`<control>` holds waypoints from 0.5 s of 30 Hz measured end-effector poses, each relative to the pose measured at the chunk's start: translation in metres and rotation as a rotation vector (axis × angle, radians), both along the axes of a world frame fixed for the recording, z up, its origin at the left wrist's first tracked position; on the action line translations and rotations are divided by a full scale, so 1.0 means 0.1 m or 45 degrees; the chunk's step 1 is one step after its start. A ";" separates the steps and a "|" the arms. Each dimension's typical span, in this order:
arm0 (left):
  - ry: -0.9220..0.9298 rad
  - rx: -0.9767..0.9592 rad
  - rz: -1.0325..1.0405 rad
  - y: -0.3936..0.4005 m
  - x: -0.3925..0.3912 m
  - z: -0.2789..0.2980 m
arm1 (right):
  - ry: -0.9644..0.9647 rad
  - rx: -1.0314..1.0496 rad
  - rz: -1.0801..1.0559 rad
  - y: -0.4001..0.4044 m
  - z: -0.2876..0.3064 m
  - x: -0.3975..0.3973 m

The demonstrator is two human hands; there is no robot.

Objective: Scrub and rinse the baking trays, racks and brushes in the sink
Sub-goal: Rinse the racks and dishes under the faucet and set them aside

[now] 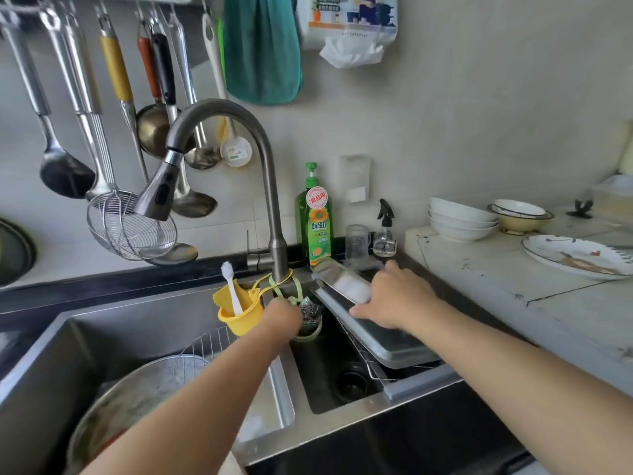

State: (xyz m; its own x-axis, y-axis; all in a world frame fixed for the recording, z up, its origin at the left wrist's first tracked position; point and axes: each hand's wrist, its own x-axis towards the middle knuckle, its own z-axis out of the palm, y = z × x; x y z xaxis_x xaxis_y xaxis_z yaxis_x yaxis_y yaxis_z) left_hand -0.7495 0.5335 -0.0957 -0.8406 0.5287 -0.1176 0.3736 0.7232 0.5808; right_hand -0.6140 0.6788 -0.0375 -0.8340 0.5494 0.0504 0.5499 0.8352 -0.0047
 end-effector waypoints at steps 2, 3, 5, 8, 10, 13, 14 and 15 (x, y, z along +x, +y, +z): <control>-0.238 0.373 0.250 -0.29 -0.12 -0.04 | -0.067 0.042 0.006 -0.20 -0.12 -0.04; -0.254 0.502 0.287 -0.48 -0.15 -0.02 | -0.101 0.072 -0.018 -0.29 -0.17 -0.07; -0.232 0.457 0.342 -0.89 -0.28 0.04 | -0.144 0.176 -0.067 -0.47 -0.17 -0.14; -0.131 -0.015 0.330 -1.64 -0.54 -0.01 | 0.079 0.209 0.008 -0.80 -0.15 -0.36; -0.143 -0.273 0.439 -2.19 -0.73 -0.22 | 0.272 0.047 0.170 -1.08 -0.21 -0.60; -0.208 -0.467 0.585 -2.86 -0.84 -0.41 | 0.372 -0.408 0.342 -1.57 -0.44 -1.00; -0.218 -0.572 0.535 -3.01 -0.89 -0.47 | 0.373 -0.517 0.371 -1.71 -0.54 -1.09; -0.245 -0.650 0.483 -3.12 -0.90 -0.52 | 0.375 -0.595 0.367 -1.81 -0.68 -1.19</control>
